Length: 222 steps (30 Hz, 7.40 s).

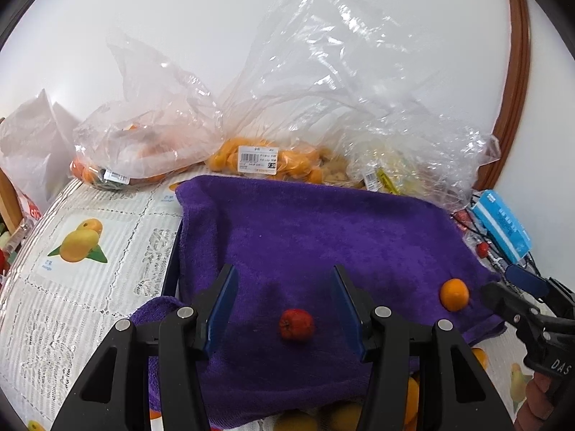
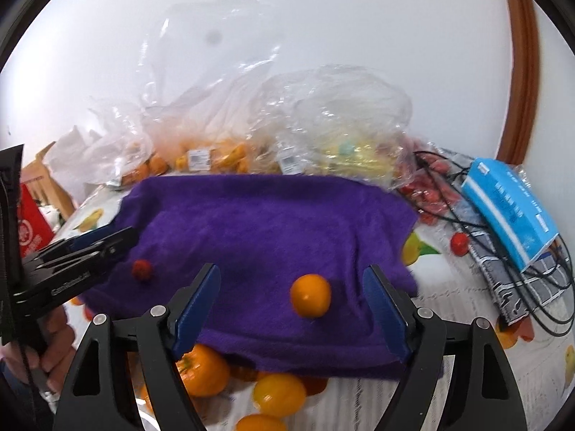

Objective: Organize fruits
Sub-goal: 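Lower the fruits onto the towel and open both grippers to release them, then move the right gripper to another orange while the left gripper moves to a pale yellow fruit, then close the right gripper on the orange while the left gripper closes on the pale yellow fruit, then lift both held fruits and carry them over the purple towel, then lower the orange and pale yellow fruit onto the towel and open both grippers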

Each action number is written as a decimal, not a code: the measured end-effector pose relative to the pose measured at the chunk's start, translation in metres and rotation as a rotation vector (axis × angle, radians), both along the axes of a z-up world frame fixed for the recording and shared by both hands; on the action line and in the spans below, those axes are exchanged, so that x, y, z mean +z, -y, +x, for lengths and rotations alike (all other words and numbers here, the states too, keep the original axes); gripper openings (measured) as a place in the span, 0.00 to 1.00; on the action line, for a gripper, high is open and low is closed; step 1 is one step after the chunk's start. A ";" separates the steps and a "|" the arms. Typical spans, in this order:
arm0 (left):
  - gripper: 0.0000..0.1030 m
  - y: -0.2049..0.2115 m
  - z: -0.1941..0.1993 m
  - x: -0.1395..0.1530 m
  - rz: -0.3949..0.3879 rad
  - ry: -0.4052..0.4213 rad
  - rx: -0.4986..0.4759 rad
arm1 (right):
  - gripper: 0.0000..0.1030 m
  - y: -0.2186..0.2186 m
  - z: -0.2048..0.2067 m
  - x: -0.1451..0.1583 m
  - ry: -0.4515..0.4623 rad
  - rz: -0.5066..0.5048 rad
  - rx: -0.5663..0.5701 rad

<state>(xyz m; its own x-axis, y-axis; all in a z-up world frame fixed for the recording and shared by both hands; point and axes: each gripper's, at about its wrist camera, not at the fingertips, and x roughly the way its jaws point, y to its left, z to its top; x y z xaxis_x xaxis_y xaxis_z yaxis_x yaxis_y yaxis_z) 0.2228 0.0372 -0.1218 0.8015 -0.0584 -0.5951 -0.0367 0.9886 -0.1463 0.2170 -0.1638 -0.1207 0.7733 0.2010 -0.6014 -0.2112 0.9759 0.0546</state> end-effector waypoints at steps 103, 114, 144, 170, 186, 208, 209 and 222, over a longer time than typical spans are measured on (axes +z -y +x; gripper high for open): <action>0.24 0.015 -0.059 -0.039 0.025 -0.197 -0.147 | 0.38 0.016 -0.097 -0.064 -0.189 0.099 -0.057; 0.24 0.011 -0.072 -0.040 -0.044 -0.215 -0.172 | 0.38 0.019 -0.103 -0.060 -0.162 0.164 -0.007; 0.24 -0.001 -0.023 0.033 -0.058 -0.018 -0.062 | 0.38 0.025 -0.042 0.046 0.085 0.174 -0.011; 0.24 -0.007 0.013 -0.011 -0.060 -0.011 -0.016 | 0.38 0.033 0.026 -0.005 0.029 0.198 -0.030; 0.24 -0.010 0.017 -0.013 -0.084 -0.026 -0.003 | 0.38 0.034 0.035 -0.016 0.000 0.199 -0.056; 0.24 -0.004 0.021 -0.019 -0.076 -0.047 -0.012 | 0.38 0.016 0.045 -0.036 -0.079 0.143 -0.029; 0.24 -0.003 0.021 -0.019 -0.075 -0.049 -0.013 | 0.38 0.016 0.045 -0.036 -0.081 0.140 -0.029; 0.24 -0.002 0.023 -0.021 -0.075 -0.061 -0.022 | 0.38 0.015 0.046 -0.037 -0.089 0.139 -0.030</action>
<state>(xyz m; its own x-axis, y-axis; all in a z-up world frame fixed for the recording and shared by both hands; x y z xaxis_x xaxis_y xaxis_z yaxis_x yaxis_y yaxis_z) 0.2458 0.0391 -0.1427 0.7618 -0.1215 -0.6363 -0.0267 0.9756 -0.2181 0.2630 -0.1791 -0.1575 0.7254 0.2640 -0.6357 -0.1700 0.9636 0.2062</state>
